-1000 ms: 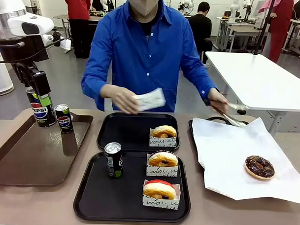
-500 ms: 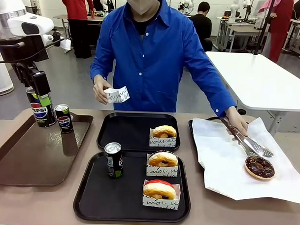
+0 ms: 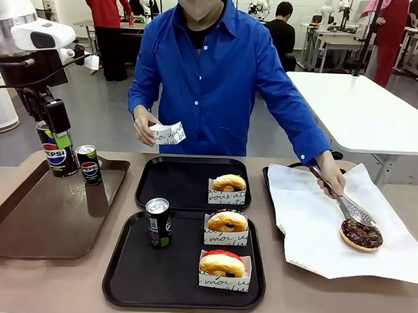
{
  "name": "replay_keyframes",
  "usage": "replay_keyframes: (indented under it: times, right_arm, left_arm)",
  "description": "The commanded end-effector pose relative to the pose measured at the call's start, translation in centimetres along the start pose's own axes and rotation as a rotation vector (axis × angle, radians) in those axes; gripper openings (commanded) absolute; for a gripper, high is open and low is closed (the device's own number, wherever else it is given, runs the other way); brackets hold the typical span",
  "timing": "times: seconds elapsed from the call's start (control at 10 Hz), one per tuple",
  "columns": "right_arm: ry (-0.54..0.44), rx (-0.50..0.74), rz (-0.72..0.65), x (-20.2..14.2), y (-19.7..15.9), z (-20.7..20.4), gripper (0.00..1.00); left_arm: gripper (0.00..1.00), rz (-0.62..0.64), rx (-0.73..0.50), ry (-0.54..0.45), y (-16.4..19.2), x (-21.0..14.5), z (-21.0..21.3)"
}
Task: Set up donuts and drinks on trays.
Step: Pick up one Pepsi coke from the Handle tray and place it on the Flat Tray without a Pepsi coke.
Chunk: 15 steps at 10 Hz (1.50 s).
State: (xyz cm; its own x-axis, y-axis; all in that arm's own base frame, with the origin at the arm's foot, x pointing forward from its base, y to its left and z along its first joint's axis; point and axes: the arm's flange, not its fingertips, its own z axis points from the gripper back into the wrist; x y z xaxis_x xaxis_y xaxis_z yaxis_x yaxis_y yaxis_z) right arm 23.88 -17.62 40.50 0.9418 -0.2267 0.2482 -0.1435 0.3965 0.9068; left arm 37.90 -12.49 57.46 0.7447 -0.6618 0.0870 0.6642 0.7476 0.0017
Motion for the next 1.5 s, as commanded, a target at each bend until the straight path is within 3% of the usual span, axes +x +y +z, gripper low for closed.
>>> replay_keyframes:
  times: [0.0, 0.4, 0.9, 1.0, 1.4]
  right_arm:
    - [-0.007, 0.012, 0.014, 0.0, -0.1, 0.0, 1.00]
    - [-0.007, 0.012, 0.014, 0.0, -0.1, 0.0, 1.00]
    - [-0.007, 0.012, 0.014, 0.0, -0.1, 0.0, 1.00]
    - [-0.007, 0.012, 0.014, 0.0, -0.1, 0.0, 1.00]
    - [-0.007, 0.012, 0.014, 0.0, -0.1, 0.0, 1.00]
  left_arm:
    - [0.59, -0.013, 0.016, 0.042, -0.3, 1.1, -0.1]
    - [0.59, -0.009, 0.031, -0.004, 2.3, 6.3, -0.6]
    - [0.59, -0.024, -0.014, -0.014, 2.4, 11.7, -2.4]
    - [0.59, 0.013, -0.014, -0.074, 1.9, 14.5, -4.1]
    - [0.59, 0.016, -0.021, -0.090, 1.8, 17.9, -7.3]
